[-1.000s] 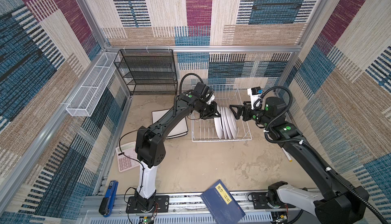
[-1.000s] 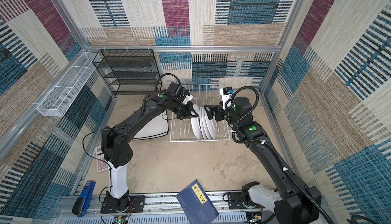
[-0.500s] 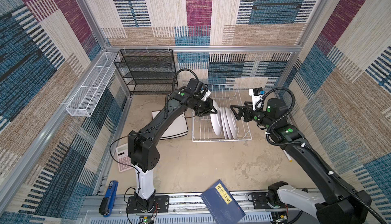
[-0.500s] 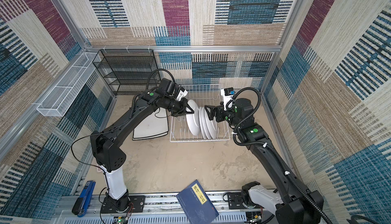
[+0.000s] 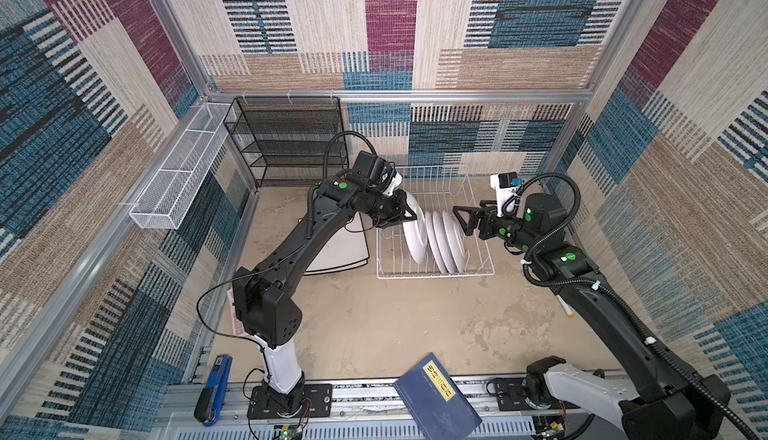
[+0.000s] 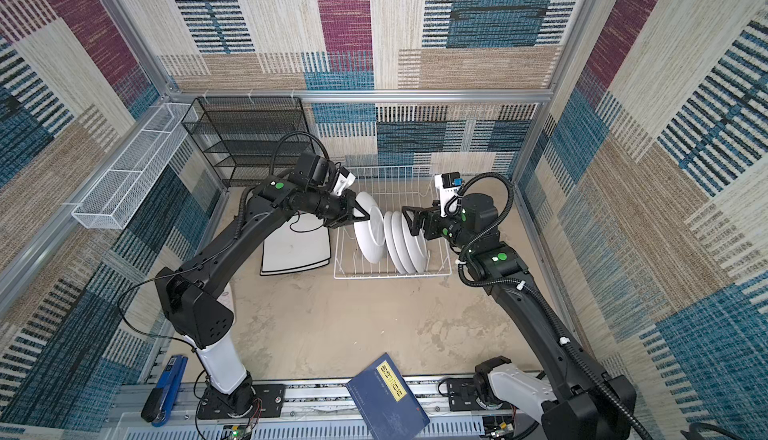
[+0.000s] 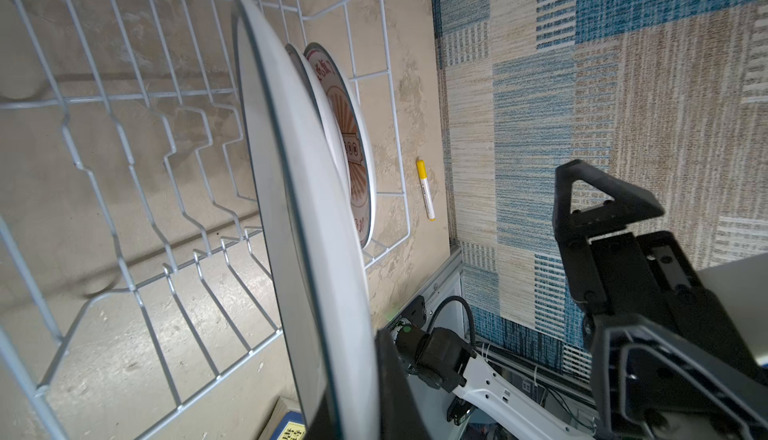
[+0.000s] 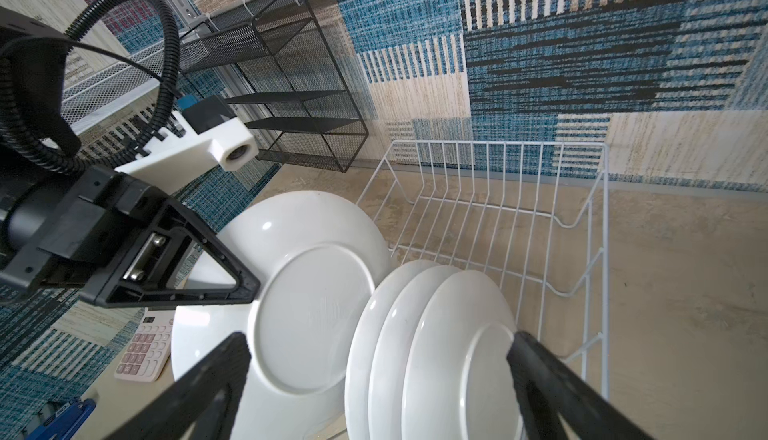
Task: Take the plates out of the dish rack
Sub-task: 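Lift the round plate up out of the rack with the left gripper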
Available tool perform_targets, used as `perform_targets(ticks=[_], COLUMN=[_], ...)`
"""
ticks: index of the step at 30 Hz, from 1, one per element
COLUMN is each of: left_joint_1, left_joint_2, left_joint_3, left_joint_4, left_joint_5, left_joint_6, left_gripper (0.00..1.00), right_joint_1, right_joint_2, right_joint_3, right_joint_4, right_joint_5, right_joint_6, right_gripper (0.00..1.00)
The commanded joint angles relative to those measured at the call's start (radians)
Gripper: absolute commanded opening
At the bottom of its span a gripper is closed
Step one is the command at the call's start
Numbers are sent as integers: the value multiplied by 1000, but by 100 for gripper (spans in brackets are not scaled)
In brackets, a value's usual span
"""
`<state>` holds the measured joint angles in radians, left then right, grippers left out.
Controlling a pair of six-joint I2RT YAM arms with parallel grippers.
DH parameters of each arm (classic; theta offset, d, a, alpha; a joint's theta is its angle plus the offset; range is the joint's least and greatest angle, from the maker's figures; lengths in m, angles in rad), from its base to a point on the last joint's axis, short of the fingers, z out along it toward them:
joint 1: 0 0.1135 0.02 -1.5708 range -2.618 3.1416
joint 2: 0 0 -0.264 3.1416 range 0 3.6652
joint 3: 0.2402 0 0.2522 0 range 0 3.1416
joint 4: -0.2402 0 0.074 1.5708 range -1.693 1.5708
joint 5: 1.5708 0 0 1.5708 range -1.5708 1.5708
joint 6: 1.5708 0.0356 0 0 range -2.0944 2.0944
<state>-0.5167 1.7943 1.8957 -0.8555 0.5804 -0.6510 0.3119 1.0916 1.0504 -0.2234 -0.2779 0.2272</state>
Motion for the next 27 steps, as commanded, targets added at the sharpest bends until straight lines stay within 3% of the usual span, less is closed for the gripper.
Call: perform_targets(ticks=[1, 6, 12, 27], left_joint_1=[14, 45, 47, 17], left_joint_2=[-39, -65, -64, -140], left_joint_3=[8, 60, 150, 119], left_joint_4=[10, -20, -78, -108], left_joint_5=[-36, -57, -98, -438], left_joint_6=[27, 64, 282, 740], left_gripper=[0, 0, 0, 0], right_joint_1=[-1, -2, -3, -7], right_joint_2=[4, 30, 79, 176], right_joint_3=[30, 72, 124, 221], right_joint_4=[10, -48, -85, 10], right_joint_5=[-18, 7, 29, -130], right_joint_6=[27, 95, 219, 419], right_gripper=[99, 99, 99, 99])
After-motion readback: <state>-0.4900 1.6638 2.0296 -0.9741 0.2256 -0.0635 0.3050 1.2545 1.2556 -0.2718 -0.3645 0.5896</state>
